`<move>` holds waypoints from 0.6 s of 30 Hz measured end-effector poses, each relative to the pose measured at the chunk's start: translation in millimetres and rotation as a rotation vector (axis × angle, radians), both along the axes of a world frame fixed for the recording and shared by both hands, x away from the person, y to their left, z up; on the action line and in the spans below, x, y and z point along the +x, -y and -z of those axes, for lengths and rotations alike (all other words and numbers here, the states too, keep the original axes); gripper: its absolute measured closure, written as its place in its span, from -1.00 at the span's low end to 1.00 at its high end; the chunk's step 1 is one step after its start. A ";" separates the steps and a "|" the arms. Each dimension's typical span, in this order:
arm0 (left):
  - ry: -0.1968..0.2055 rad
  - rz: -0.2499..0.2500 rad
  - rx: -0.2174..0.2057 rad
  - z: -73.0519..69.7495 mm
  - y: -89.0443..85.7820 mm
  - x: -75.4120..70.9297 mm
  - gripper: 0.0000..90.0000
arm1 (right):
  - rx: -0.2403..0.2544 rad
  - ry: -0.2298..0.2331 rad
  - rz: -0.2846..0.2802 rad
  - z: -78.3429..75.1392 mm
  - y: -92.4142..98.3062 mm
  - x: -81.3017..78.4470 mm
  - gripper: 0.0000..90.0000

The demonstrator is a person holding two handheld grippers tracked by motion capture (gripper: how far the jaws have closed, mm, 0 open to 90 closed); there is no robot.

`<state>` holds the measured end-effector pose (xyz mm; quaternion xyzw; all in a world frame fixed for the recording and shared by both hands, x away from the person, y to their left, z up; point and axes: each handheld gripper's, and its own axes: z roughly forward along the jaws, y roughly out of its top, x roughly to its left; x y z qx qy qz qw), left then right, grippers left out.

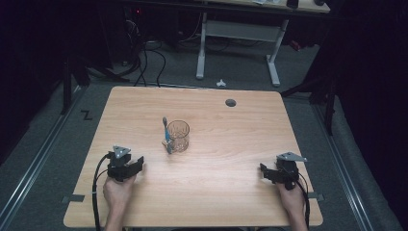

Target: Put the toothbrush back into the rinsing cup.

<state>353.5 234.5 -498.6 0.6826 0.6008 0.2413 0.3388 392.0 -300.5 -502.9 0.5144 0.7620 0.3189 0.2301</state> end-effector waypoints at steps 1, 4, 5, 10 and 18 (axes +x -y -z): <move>-0.002 0.002 0.002 0.4 0.3 0.3 0.05 | 0.000 0.000 0.000 0.0 0.0 0.0 -0.46; -0.003 0.003 0.008 1.7 1.2 1.2 0.04 | 0.000 0.000 0.000 0.0 0.0 0.0 -0.46; -0.002 0.003 0.008 2.0 1.4 1.4 0.05 | 0.000 0.000 0.000 0.0 0.0 0.0 -0.46; -0.003 0.004 0.016 3.9 3.3 2.5 0.04 | 0.000 -0.001 0.001 0.0 0.0 -0.1 -0.46; -0.008 0.009 0.036 6.2 6.0 3.7 0.04 | 0.000 -0.001 0.001 0.0 0.0 -0.1 -0.46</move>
